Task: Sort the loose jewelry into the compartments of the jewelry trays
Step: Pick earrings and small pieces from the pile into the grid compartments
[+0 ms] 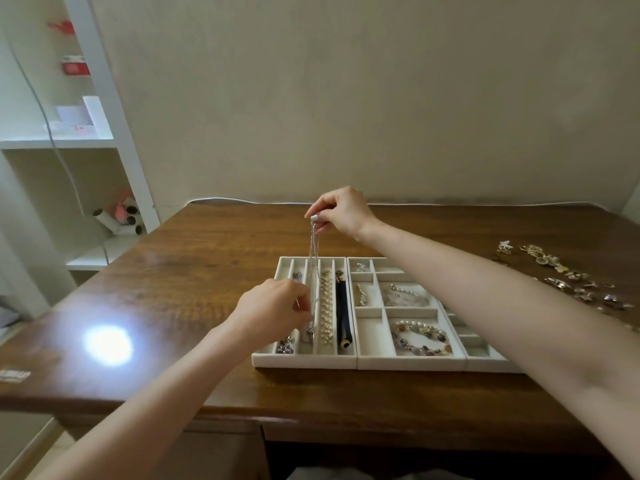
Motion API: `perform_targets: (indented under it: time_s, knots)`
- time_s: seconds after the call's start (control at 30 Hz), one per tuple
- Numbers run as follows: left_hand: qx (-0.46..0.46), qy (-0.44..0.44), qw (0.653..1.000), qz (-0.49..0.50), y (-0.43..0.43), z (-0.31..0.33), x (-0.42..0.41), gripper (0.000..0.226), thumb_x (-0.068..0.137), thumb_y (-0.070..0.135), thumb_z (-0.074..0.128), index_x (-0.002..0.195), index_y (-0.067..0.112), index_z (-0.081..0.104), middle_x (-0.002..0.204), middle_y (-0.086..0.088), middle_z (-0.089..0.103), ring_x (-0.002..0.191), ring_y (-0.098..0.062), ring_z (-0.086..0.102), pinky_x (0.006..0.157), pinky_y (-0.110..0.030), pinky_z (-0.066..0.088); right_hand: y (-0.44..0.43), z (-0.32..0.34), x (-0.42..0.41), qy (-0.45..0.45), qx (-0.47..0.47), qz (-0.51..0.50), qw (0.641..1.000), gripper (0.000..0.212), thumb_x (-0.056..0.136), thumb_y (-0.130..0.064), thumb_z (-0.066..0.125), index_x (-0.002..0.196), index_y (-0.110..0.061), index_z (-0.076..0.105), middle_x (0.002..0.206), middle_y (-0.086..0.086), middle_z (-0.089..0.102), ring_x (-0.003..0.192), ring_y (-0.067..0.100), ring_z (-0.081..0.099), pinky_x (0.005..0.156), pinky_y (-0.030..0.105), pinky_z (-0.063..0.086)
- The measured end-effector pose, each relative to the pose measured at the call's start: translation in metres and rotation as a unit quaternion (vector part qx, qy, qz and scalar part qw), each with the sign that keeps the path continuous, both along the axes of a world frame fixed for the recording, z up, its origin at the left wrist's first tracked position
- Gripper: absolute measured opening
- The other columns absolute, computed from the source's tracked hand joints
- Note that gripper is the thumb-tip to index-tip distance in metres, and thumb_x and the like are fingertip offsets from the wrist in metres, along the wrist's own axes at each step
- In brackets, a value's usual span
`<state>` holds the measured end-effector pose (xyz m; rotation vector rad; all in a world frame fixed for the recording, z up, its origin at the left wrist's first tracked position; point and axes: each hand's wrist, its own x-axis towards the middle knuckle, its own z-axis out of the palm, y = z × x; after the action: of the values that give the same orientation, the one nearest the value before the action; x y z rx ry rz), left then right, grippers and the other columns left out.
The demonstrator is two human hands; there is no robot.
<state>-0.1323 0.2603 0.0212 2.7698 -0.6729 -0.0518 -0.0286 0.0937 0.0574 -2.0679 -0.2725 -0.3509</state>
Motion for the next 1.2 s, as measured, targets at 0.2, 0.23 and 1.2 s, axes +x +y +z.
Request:
perform_targets:
  time_s: [0.2, 0.23, 1.2]
  knots:
    - [-0.041, 0.032, 0.997, -0.05, 0.002, -0.007, -0.001, 0.013, 0.09, 0.01, 0.052, 0.093, 0.022, 0.056, 0.092, 0.005, 0.068, 0.082, -0.011, 0.063, 0.077, -0.033, 0.054, 0.006, 0.0, 0.002, 0.001, 0.016, 0.0, 1.0, 0.012, 0.083, 0.011, 0.059, 0.089, 0.007, 0.07, 0.079, 0.019, 0.067, 0.061, 0.021, 0.065, 0.062, 0.027, 0.059]
    - [-0.038, 0.031, 0.998, -0.05, 0.003, -0.008, 0.0, 0.015, 0.089, 0.008, 0.049, 0.093, 0.022, 0.055, 0.09, 0.005, 0.069, 0.08, -0.012, 0.064, 0.075, -0.034, 0.054, 0.007, 0.001, 0.002, -0.003, 0.023, -0.003, 1.0, 0.013, 0.084, 0.011, 0.059, 0.089, 0.006, 0.07, 0.078, 0.018, 0.067, 0.062, 0.021, 0.066, 0.063, 0.027, 0.059]
    - [-0.167, -0.091, 0.98, 0.054, 0.003, -0.014, 0.028, 0.007, 0.092, 0.021, 0.049, 0.09, 0.02, 0.056, 0.089, 0.004, 0.067, 0.08, -0.017, 0.06, 0.074, -0.039, 0.051, -0.014, -0.023, -0.011, 0.102, -0.071, 0.004, 0.992, 0.011, 0.088, -0.003, 0.06, 0.09, -0.004, 0.071, 0.085, 0.013, 0.072, 0.067, 0.017, 0.068, 0.061, 0.023, 0.057]
